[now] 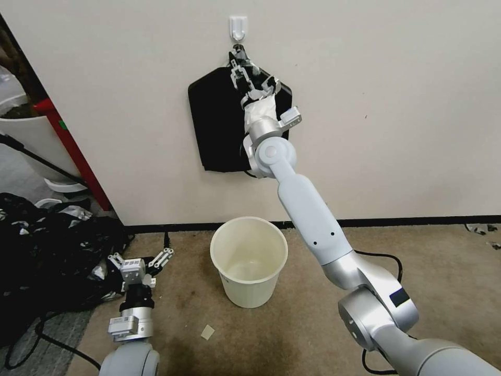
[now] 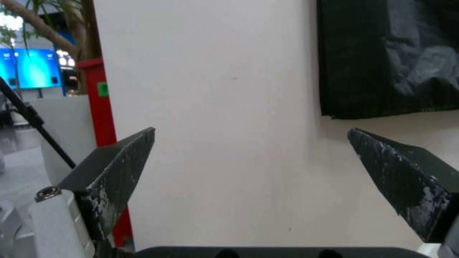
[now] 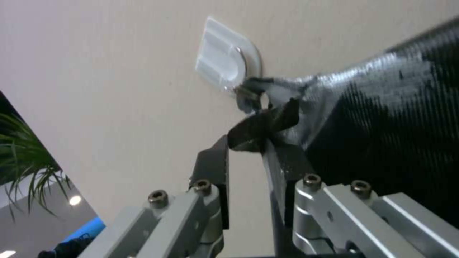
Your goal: Place a trash bag onto the trash bin.
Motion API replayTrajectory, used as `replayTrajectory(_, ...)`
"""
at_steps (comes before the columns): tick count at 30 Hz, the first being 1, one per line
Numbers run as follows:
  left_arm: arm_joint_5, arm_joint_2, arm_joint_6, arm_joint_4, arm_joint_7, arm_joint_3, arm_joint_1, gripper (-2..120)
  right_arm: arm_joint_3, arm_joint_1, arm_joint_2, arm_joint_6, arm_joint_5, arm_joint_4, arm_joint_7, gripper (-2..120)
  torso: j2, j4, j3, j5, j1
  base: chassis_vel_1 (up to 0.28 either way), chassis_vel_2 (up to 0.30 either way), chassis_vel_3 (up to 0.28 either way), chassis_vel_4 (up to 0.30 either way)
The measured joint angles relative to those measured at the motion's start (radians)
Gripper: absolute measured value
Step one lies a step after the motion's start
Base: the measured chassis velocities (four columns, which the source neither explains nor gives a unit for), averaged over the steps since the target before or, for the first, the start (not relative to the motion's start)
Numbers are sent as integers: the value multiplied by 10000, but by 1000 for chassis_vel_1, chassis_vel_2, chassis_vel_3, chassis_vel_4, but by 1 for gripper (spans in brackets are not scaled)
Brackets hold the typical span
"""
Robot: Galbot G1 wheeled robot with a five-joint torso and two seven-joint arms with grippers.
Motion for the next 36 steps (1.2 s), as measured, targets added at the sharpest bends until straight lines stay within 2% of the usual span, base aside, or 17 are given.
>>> replayTrajectory(5,21,-3,-23,84,-1,3,-18,100,24,74,0,6,-4,-121,-4,32,0,0,0,0,0,0,0,0,0)
replayTrajectory(8,43,-15,-49,141,-2,12,-30,100,26,87,0,9,-25,-151,-5,50,0,0,0,0,0,0,0,0,0)
replayTrajectory(9,43,-15,-49,141,-2,12,-30,100,26,87,0,9,-25,-151,-5,50,0,0,0,0,0,0,0,0,0)
replayTrajectory(12,53,-24,-65,178,-4,27,-36,100,6,77,0,7,-48,-143,-5,63,0,0,0,0,0,0,0,0,0)
replayTrajectory(13,53,-24,-65,178,-4,27,-36,100,6,77,0,7,-48,-143,-5,63,0,0,0,0,0,0,0,0,0)
replayTrajectory(15,74,-39,-94,212,-4,35,-39,100,5,95,0,6,-54,-215,-45,73,0,0,0,0,0,0,0,0,0)
replayTrajectory(18,94,-47,-127,244,-5,38,-33,100,10,149,-1,6,-55,-298,-71,69,0,0,0,0,0,0,0,0,0)
replayTrajectory(22,132,-59,-190,297,-8,33,-26,100,12,233,-1,8,-55,-367,-140,51,0,0,0,0,0,0,0,0,0)
replayTrajectory(23,132,-59,-190,297,-8,33,-26,100,12,233,-1,8,-55,-367,-140,51,0,0,0,0,0,0,0,0,0)
replayTrajectory(27,168,-80,-196,326,-11,29,-25,100,2,239,0,26,-56,-355,-279,32,0,0,0,0,0,0,0,0,0)
replayTrajectory(29,174,-84,-199,333,-11,29,-26,100,-5,239,-1,29,-58,-348,-302,30,-1,0,0,0,0,0,0,0,0)
replayTrajectory(31,214,-111,-216,355,-11,50,-25,100,-12,245,-1,38,-89,-347,-357,19,0,0,0,0,0,0,0,0,0)
replayTrajectory(36,262,-142,-240,366,-12,63,3,100,50,373,-1,70,-136,-569,-364,14,0,0,0,0,0,0,0,0,0)
